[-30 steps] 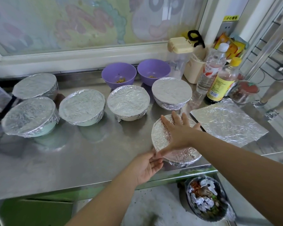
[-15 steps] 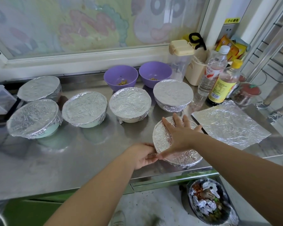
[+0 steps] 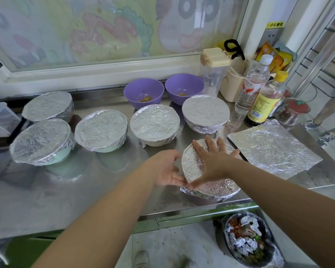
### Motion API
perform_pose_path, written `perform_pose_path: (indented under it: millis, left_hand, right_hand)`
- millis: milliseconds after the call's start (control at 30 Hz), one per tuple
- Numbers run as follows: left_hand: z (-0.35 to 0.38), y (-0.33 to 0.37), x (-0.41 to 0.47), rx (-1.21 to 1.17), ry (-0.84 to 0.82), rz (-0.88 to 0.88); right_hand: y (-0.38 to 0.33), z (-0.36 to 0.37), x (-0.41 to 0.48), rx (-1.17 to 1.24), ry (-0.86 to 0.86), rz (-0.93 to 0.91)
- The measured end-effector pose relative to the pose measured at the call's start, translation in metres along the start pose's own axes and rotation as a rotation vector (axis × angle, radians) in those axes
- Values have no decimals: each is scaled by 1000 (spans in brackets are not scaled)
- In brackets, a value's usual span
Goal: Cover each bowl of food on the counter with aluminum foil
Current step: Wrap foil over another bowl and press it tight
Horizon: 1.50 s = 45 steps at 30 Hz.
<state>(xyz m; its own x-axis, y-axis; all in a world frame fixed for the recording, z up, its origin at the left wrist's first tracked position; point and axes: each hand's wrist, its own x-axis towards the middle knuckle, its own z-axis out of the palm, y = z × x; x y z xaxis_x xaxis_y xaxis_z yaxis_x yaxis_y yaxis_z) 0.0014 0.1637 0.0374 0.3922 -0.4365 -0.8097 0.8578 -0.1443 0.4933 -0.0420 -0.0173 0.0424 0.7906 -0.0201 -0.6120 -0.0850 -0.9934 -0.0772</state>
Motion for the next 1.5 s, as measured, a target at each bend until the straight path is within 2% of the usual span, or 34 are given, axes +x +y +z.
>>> perform_pose_path:
  millis: [67,333,500,733,933,1067,1133,1333,1500]
  left_hand:
    - [5,-12,-7,-17,103,58]
    - [26,-75,3,-646,303,95]
    - [39,-86,22,-657,402,205]
    - [61,-86,28,-815,447,206]
    - [61,-88,26,-762,348,104]
    - [51,-69,23,-670,165,125]
    - [45,-58,23,-562,151,147]
    - [37,-46,27,-565,-166,200]
    - [27,-49,42,-436,-160,188]
  right_hand:
    - [1,1,1,5,9,-5]
    - [3,3,3,13,13,-8]
    - [4,3,3,12,17,-8]
    - [3,4,3,2,15,-5]
    - [3,7,4,-17,37,-9]
    - [2,9,3,-11,62,-8]
    - [1,10,3,-9,69,-6]
    - [1,10,4,-16,63,-6]
    - [0,12,5,-27,78,-6]
